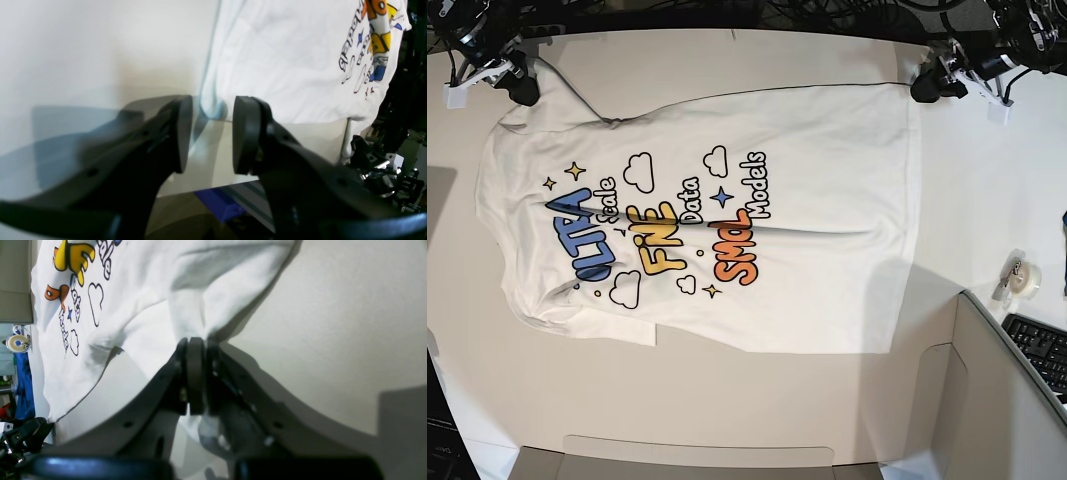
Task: Layout the t-shirt on the table in an organized manner, then fold the t-shirt properly
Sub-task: 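Grasp the shirt's hem corners with both grippers, then pull the hem corners apart with both grippers to straighten the shirt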
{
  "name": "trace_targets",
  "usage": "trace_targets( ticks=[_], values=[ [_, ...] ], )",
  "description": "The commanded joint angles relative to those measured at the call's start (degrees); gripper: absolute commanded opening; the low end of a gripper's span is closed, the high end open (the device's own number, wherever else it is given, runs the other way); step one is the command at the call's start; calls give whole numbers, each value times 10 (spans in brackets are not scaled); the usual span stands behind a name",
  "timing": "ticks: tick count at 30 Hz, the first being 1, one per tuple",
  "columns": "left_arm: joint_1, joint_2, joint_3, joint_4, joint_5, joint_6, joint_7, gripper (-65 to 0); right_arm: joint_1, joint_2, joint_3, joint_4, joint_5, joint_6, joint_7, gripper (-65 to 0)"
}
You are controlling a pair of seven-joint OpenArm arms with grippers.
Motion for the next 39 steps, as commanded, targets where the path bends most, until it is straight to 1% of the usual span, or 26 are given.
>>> trace_targets(
  ticks=[1,8,15,19,20,21,23,24,26,27,32,33,39],
  values=[
    [4,-3,0,1,30,5,16,-436,-7,6,1,3,-19,-1,-12,-650],
    [-6,-3,1,-1,30,5,16,-435,-7,4,1,3,-19,-1,-12,-650],
    [-18,-3,65,-2,30,6,16,-435,-7,4,1,3,-19,-1,-12,-650],
    [-18,-3,70,-2,30,6,16,-441,-7,3,1,3,-19,-1,-12,-650],
    [-18,-4,69,-2,30,6,16,-452,-7,3,1,3,-19,-1,-12,-650],
    [-18,-5,69,-2,30,6,16,-480,-7,3,1,3,-19,-1,-12,-650],
    [-18,-6,68,-2,30,6,16,-580,-7,3,1,3,-19,-1,-12,-650],
    [-18,-6,68,-2,30,6,16,-649,-7,4,1,3,-19,-1,-12,-650],
    [-18,-6,69,2,30,6,16,-650,-7,5,1,3,-20,-1,-12,-650],
    [-18,-6,68,2,30,6,16,-641,-7,6,1,3,-20,-1,-12,-650],
    [-18,-7,68,10,29,6,16,-650,-9,7,1,4,-21,-1,-12,-650],
    [-18,-13,68,24,29,6,16,-650,-14,8,1,4,-21,-1,-12,-650],
    [-4,-24,66,109,27,6,14,-650,-31,38,2,11,-16,-1,-12,-650]
  ],
)
